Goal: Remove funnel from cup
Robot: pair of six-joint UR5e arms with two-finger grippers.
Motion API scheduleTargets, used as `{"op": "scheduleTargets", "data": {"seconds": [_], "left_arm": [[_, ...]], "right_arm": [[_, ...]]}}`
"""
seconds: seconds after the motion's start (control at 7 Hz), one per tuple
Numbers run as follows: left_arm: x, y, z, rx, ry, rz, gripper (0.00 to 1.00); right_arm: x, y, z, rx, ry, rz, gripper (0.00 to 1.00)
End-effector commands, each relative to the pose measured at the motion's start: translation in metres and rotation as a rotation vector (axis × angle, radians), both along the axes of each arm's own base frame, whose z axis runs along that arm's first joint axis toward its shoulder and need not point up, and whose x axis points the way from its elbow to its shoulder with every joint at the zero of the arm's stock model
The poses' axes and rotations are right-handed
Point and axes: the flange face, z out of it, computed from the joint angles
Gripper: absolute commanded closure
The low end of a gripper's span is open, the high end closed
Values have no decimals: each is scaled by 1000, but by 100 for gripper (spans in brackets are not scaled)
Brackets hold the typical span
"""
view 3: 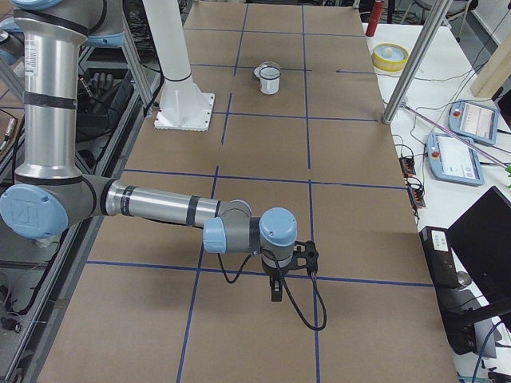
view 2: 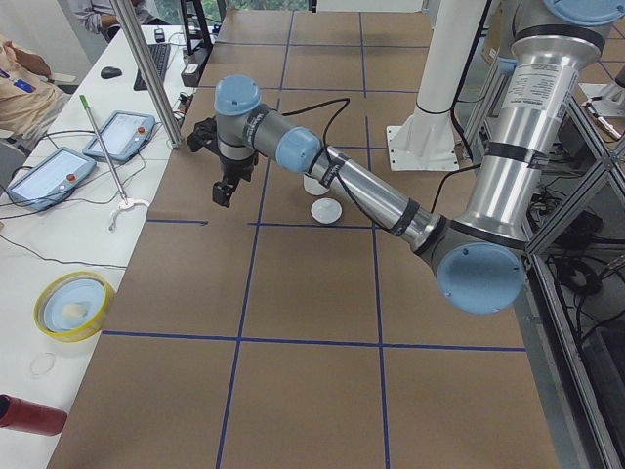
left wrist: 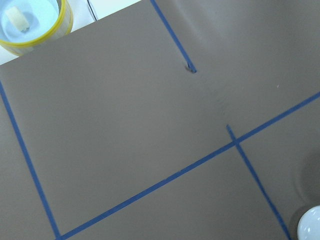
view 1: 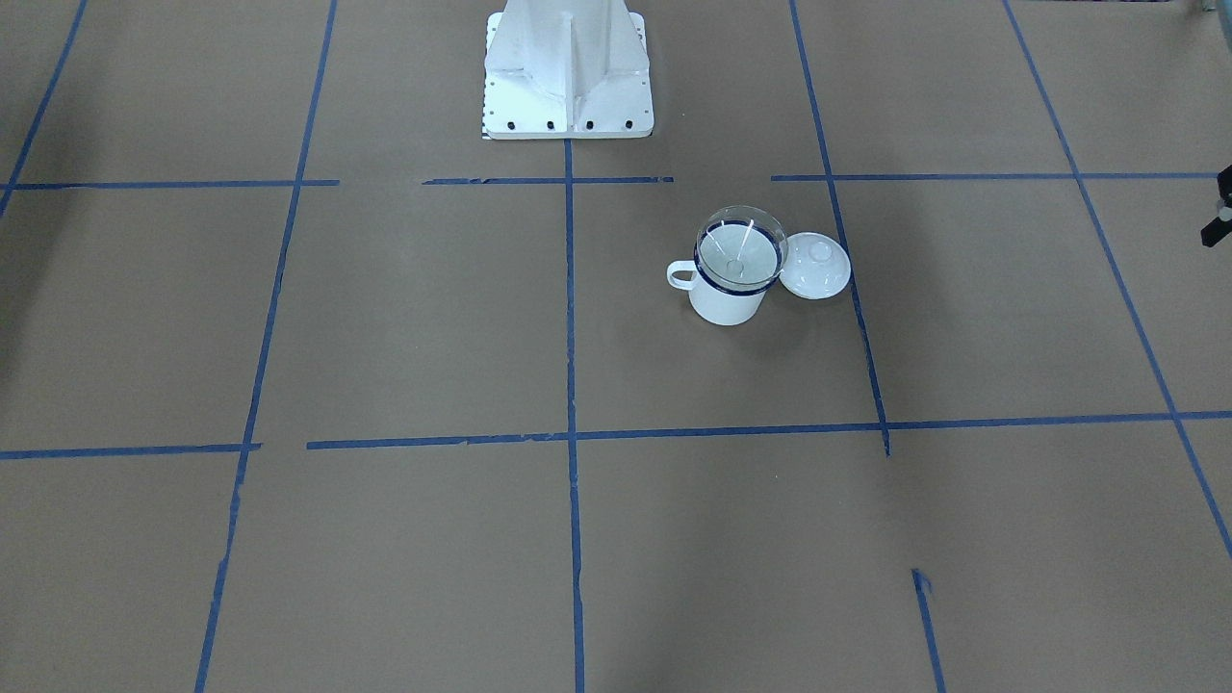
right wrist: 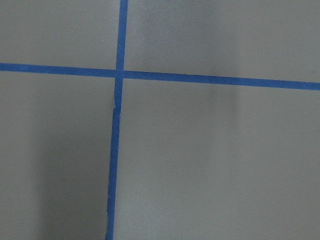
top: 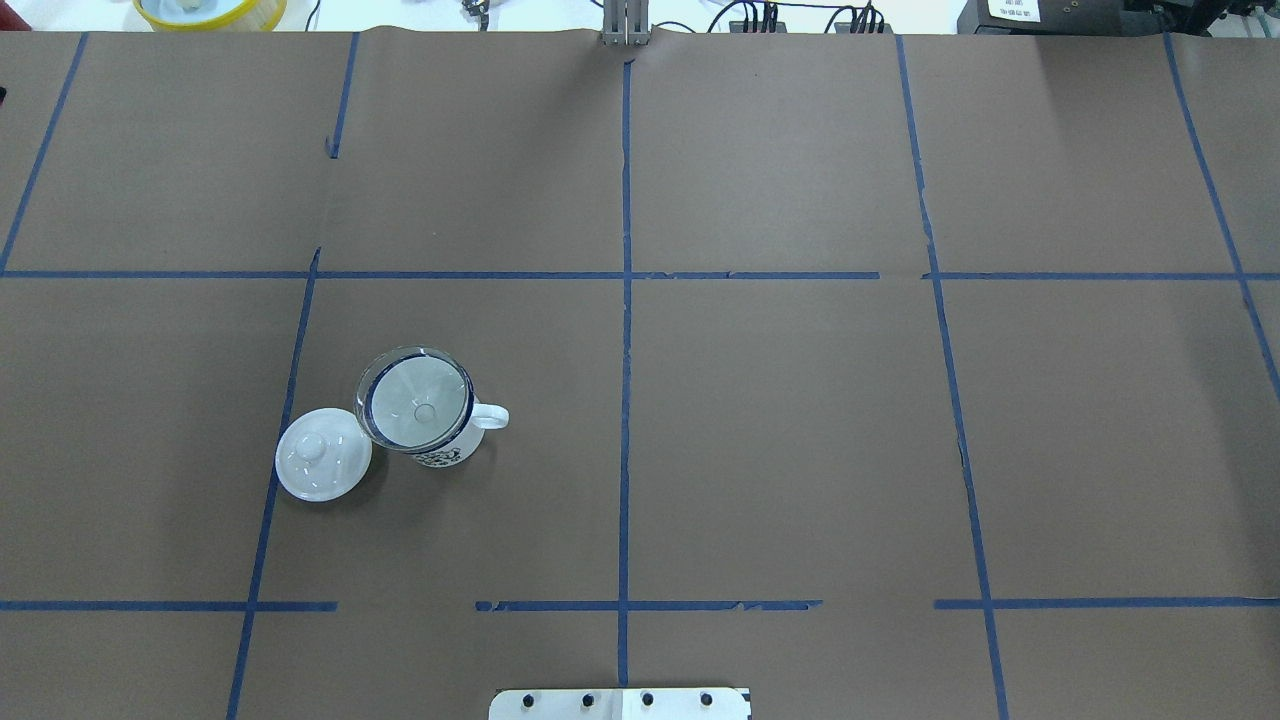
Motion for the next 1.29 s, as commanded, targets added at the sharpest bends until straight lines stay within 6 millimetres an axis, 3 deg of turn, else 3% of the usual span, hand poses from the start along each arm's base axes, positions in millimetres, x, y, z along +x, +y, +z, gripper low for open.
{"op": "scheduleTargets", "data": {"seconds": [0.0,0.14,0.29,0.43,0.57,0.71,0.86,1.14], "left_arm": [[61,13,-34,35,103,3,0],[106,33,-48,26,140,102,0],[171,61,-57,-80,132,65,0],[219,82,-58,-147,109,12,0],[254,101,-76,-282,116,-7,0],[300,116,-107,-361,77,-56,0],[334,131,-124,-388,35,-93,0],[380,150,-112,-417,-27,-119,0]], "right_arm": [[0,0,0,0,0,0,0],[0,0,0,0,0,0,0],[0,0,0,0,0,0,0],[0,0,-1,1,0,0,0],[0,0,0,0,0,0,0],[0,0,0,0,0,0,0],[0,0,0,0,0,0,0],[0,0,0,0,0,0,0]]}}
